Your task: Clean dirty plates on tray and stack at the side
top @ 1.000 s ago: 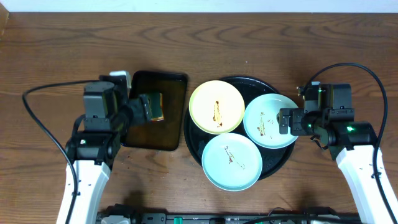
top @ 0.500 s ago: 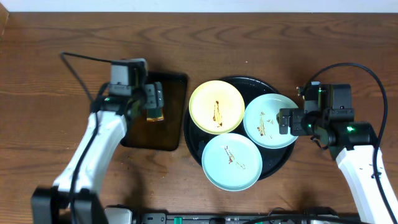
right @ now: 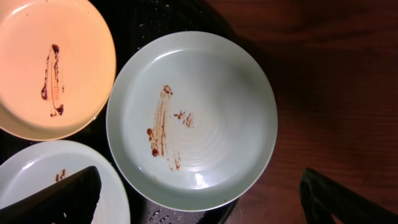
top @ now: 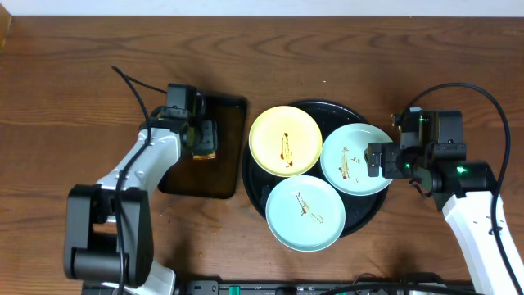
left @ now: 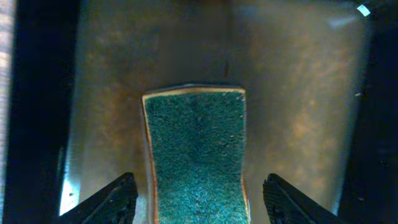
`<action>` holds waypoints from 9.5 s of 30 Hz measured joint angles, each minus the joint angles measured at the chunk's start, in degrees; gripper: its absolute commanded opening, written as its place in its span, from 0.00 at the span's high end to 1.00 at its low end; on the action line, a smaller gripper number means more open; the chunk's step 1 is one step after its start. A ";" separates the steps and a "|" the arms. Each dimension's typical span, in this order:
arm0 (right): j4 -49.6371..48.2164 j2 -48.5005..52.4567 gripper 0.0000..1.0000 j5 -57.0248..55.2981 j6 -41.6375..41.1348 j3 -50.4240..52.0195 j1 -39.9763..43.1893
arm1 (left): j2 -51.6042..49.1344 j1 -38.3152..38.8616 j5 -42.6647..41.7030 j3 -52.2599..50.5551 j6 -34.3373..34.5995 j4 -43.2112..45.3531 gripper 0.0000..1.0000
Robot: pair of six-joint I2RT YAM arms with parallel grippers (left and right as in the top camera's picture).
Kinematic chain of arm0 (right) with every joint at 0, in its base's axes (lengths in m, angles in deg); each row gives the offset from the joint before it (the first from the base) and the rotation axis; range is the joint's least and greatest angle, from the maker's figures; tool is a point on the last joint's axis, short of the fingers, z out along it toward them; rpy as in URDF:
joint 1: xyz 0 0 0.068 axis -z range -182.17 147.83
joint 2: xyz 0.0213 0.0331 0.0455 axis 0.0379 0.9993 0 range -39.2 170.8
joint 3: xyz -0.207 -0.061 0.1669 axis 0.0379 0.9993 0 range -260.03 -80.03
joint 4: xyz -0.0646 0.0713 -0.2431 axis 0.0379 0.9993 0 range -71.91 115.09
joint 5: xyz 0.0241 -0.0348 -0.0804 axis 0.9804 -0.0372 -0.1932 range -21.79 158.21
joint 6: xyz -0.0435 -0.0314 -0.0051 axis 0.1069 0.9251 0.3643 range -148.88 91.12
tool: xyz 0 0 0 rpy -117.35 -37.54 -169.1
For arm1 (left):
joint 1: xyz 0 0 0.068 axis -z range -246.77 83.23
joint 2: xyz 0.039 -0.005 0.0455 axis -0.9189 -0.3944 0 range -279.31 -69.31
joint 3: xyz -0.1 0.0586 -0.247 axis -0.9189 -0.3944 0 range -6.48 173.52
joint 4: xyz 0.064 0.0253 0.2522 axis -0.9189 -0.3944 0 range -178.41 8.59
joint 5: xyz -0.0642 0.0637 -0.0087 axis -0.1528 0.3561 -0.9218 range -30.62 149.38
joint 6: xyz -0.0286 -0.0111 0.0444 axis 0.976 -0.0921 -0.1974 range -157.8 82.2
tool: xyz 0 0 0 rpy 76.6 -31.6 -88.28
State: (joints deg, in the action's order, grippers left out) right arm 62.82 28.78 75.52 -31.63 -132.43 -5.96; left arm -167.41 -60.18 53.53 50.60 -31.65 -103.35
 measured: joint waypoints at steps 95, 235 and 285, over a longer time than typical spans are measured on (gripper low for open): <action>-12.11 27.28 0.99 5.35 0.46 -0.37 11.23 | 32.11 1.46 -1.97 -1.40 1.38 -1.70 0.92; -7.80 8.04 0.99 -16.61 1.70 -1.86 3.32 | -1.07 5.14 2.75 25.75 13.35 -31.85 0.92; -13.75 6.84 0.99 -65.07 4.61 -1.88 -25.42 | -1.07 5.14 2.75 25.66 13.35 -31.69 0.92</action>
State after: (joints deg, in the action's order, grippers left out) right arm 49.07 35.63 10.45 -27.02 -134.31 -31.38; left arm -168.48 -55.05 56.29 76.26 -18.30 -135.04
